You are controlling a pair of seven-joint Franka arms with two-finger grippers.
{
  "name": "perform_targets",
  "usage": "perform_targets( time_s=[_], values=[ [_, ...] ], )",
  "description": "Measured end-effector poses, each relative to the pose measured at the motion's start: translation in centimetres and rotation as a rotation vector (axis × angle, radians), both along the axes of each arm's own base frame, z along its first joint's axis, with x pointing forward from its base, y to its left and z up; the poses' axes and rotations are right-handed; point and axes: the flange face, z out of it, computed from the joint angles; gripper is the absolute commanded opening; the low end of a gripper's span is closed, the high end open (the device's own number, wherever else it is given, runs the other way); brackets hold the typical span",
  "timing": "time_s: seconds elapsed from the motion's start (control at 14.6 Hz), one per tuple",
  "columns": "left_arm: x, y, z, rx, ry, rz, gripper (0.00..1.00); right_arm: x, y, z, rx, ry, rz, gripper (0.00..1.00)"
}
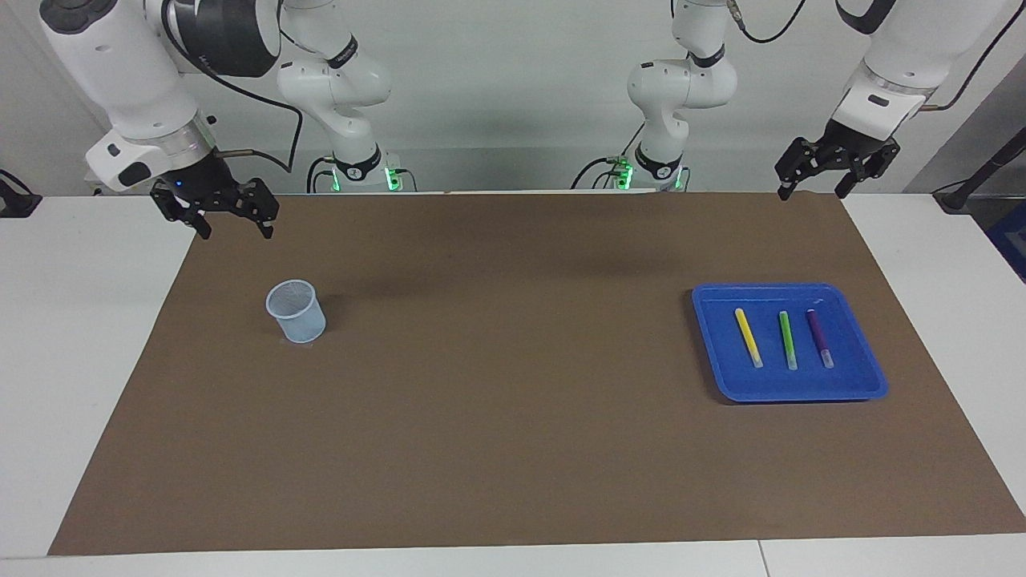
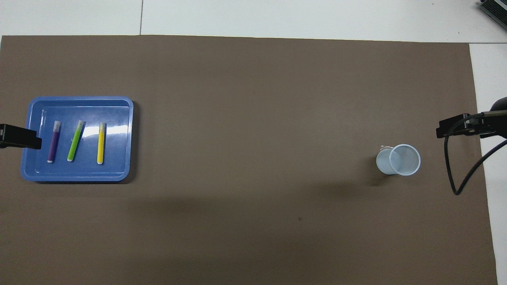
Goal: Transfer and insert pens with both arms
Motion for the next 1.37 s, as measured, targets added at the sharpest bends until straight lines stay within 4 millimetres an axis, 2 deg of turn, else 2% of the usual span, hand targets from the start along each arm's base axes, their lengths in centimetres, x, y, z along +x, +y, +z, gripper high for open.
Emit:
perform_targets(
  time_s=[0.75,1.37],
  values=[
    [0.0,0.0,0.0,-0.001,0.0,0.0,1.0,0.26,-0.55,0.19,-0.001,-0.026,-0.01,1.0],
    [0.02,0.23,-0.05,-0.002,0.001,0.005,1.0,0.3,-0.24,0.09,0.002,-0.027,-0.005,1.0]
  ],
)
